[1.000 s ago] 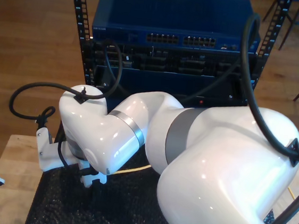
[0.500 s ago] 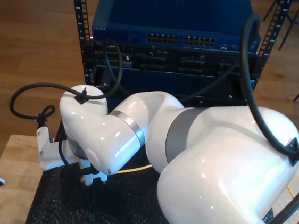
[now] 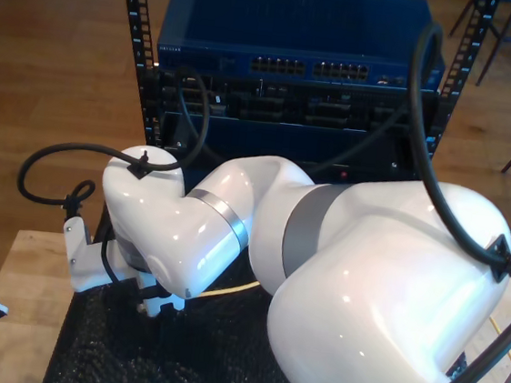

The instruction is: Grab the cable and plug it in

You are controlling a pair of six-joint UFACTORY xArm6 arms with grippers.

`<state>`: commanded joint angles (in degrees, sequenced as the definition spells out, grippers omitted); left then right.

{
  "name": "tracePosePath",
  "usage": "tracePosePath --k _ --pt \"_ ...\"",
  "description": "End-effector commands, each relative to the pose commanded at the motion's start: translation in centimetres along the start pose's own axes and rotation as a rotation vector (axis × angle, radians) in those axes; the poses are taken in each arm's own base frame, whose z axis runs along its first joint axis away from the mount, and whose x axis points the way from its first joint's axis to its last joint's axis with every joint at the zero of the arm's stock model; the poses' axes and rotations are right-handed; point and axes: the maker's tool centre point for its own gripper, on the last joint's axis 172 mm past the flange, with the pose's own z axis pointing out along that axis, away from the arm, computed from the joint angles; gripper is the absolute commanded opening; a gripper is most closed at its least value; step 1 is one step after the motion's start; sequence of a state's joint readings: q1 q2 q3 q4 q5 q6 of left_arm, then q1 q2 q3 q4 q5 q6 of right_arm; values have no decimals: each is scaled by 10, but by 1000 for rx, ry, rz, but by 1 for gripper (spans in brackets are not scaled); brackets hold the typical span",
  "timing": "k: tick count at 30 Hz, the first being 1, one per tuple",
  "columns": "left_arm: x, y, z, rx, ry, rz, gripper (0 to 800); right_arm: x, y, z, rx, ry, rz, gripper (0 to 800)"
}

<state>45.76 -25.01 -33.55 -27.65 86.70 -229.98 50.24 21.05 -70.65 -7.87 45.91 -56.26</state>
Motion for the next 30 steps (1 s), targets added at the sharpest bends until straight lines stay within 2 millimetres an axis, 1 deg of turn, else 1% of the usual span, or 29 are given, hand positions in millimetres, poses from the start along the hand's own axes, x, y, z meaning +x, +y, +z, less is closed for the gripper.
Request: tracePosePath --k 1,3,5,15,18,30 --pt "0 0 0 -1 -1 0 800 -1 0 1 0 -3 -2 412" --pt "0 1 1 -2 0 -1 800 0 2 0 -7 1 -2 405" --pt "0 0 0 0 0 0 800 0 3 0 -11 3 -2 372" --pt "0 0 0 0 0 0 800 0 4 -2 -14 5 0 360" --pt "0 0 0 0 0 0 800 0 4 -2 -16 6 2 323" --pt "0 0 -1 2 -1 0 800 -1 3 -3 -14 6 24 285"
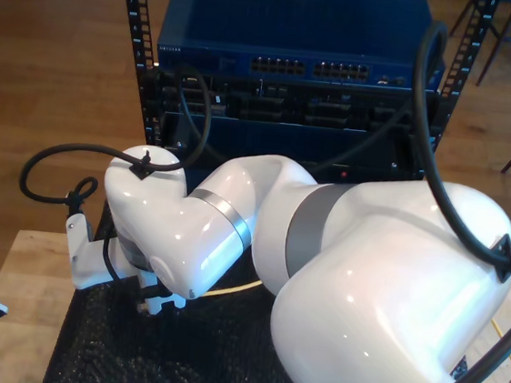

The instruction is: Grab the cable and plug it in

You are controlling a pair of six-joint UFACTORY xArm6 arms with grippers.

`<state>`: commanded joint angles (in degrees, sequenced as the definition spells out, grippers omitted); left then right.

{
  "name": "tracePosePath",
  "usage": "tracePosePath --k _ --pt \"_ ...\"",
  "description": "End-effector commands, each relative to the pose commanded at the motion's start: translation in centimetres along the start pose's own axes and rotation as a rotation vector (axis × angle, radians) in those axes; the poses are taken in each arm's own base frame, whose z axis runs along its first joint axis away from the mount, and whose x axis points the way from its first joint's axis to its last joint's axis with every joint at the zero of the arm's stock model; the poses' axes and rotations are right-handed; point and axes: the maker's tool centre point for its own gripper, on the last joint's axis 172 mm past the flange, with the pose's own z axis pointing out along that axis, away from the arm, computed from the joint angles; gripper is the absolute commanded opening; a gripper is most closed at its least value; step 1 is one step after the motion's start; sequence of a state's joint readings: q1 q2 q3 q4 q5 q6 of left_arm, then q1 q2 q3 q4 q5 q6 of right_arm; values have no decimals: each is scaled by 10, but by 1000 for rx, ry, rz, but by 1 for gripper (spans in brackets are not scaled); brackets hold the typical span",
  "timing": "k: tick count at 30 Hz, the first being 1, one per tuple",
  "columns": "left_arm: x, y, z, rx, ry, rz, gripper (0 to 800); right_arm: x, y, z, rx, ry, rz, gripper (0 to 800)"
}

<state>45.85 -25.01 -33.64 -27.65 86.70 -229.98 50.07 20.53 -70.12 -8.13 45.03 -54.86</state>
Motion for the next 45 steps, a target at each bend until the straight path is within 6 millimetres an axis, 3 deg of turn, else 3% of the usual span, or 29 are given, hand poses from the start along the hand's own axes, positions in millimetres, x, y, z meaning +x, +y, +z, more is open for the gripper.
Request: tracePosePath --k 13,22,29,33,36,41,45 --pt "0 0 0 0 0 0 800 0 -2 1 3 0 1 241" --pt "0 0 0 0 0 0 800 0 -3 1 5 -1 2 62" --pt "0 0 -1 1 -1 1 800 0 -3 0 6 1 7 14" --pt "0 0 0 0 0 0 800 -1 2 -12 -8 14 21 4" --pt "0 0 0 -1 -2 0 800 -14 10 -22 -20 18 47 4" --pt "1 -1 -1 0 -1 1 800 -62 13 -34 -22 13 124 3" --pt "3 1 -1 -7 5 2 800 -89 8 -40 -21 9 163 3"
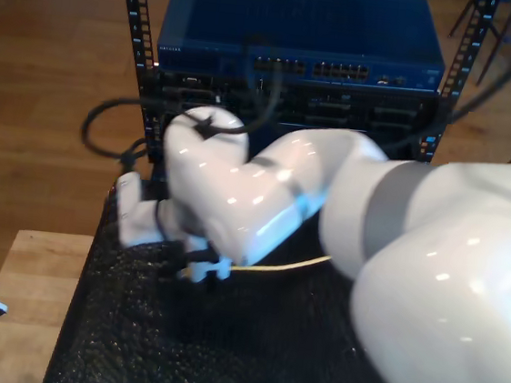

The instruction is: Grab the cable and plug it in

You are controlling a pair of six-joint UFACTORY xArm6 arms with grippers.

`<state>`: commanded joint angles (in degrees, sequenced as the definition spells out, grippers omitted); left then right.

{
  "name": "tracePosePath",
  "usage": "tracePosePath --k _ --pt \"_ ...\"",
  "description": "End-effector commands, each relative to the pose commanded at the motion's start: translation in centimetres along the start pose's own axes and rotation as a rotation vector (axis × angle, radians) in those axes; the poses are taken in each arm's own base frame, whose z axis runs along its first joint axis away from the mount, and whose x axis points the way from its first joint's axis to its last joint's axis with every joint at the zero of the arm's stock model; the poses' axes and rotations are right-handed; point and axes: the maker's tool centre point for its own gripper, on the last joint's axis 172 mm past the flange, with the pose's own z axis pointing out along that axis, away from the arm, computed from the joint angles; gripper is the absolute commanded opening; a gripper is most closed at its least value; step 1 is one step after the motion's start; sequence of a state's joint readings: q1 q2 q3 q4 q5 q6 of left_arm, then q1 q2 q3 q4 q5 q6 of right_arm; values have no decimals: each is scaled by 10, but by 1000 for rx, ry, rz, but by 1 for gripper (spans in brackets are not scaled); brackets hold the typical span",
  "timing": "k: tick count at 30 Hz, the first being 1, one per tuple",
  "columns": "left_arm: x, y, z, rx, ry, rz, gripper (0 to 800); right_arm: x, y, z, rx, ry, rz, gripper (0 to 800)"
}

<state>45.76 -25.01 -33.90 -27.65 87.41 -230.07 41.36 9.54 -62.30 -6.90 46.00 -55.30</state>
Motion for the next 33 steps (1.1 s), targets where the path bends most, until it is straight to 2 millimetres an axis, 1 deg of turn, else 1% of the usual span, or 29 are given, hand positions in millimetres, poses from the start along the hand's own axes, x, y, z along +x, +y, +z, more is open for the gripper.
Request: tracePosePath --k 4,6,9,11,14,18,21,23,27,30,33 --pt "3 1 1 -4 8 -1 800 -24 -7 -14 0 19 16 3" --pt "5 -1 0 4 14 1 800 -33 -8 -26 0 48 40 3" --pt "7 -2 0 9 17 1 800 -49 -19 -40 37 88 65 3" --pt "8 -3 -1 11 14 -1 800 -63 -23 -49 59 119 91 3" --pt "16 -8 -6 11 8 -6 800 -82 -29 -59 87 171 129 3" --pt "46 -11 -5 -24 24 -7 800 -104 -38 -75 106 233 162 3" --pt "68 -12 2 -51 29 -3 800 -124 -44 -84 111 273 185 3" --pt "82 -14 6 -63 22 11 800 -133 -52 -88 134 299 209 3" --pt "106 -13 20 -106 19 29 800 -145 -64 -101 175 358 242 3" --pt "126 -10 33 -139 38 53 800 -153 -78 -105 192 413 270 3" --pt "147 -9 47 -167 67 90 800 -164 -86 -107 193 461 321 4"
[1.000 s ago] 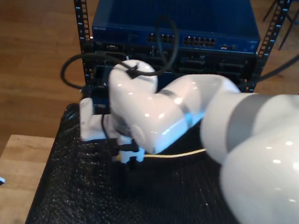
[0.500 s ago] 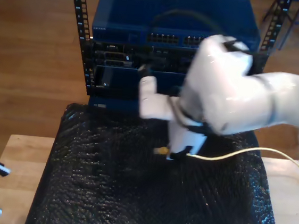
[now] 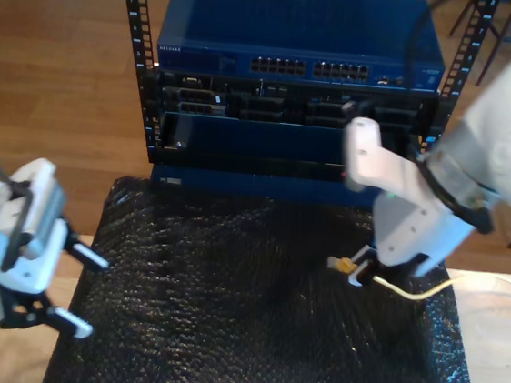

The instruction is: Grab the cable and plug it in

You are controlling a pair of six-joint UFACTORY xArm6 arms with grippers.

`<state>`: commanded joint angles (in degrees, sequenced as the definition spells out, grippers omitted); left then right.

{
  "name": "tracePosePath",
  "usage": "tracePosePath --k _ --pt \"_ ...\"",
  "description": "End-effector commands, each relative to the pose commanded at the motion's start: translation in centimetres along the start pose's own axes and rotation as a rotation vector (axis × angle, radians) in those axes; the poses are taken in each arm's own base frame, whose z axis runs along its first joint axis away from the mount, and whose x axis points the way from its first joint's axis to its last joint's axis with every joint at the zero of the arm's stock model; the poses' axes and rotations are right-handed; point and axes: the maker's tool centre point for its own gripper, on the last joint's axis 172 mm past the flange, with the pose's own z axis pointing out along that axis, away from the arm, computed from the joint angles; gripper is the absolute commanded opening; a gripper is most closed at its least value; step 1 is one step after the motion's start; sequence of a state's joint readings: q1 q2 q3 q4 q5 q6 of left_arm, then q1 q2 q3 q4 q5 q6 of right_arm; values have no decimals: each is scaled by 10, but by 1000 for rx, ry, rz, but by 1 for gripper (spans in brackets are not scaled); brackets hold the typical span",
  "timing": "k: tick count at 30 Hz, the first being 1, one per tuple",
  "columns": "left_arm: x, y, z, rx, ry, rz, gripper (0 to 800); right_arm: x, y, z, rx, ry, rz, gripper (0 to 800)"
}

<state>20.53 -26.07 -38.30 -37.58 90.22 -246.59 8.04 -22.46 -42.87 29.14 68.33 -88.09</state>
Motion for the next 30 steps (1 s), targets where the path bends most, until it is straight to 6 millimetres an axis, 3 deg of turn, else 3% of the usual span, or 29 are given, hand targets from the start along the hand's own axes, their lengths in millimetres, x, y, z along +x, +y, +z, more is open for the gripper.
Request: tracePosePath --k 5,8,17,21,25,30 --pt "28 -8 23 -25 16 40 800 -2 -13 -2 35 38 27 4" --pt "45 -10 35 -50 -5 54 800 5 -14 -15 4 48 6 4" --pt "112 -7 71 -90 -56 136 800 24 -6 -50 -90 95 -7 4" --pt "142 -17 80 -78 -67 177 800 35 1 -66 -120 103 -25 4" --pt "150 -32 82 -62 -71 149 800 40 5 -74 -135 107 -35 4" --pt "154 -35 87 -72 -48 128 800 43 5 -75 -134 119 -26 4"
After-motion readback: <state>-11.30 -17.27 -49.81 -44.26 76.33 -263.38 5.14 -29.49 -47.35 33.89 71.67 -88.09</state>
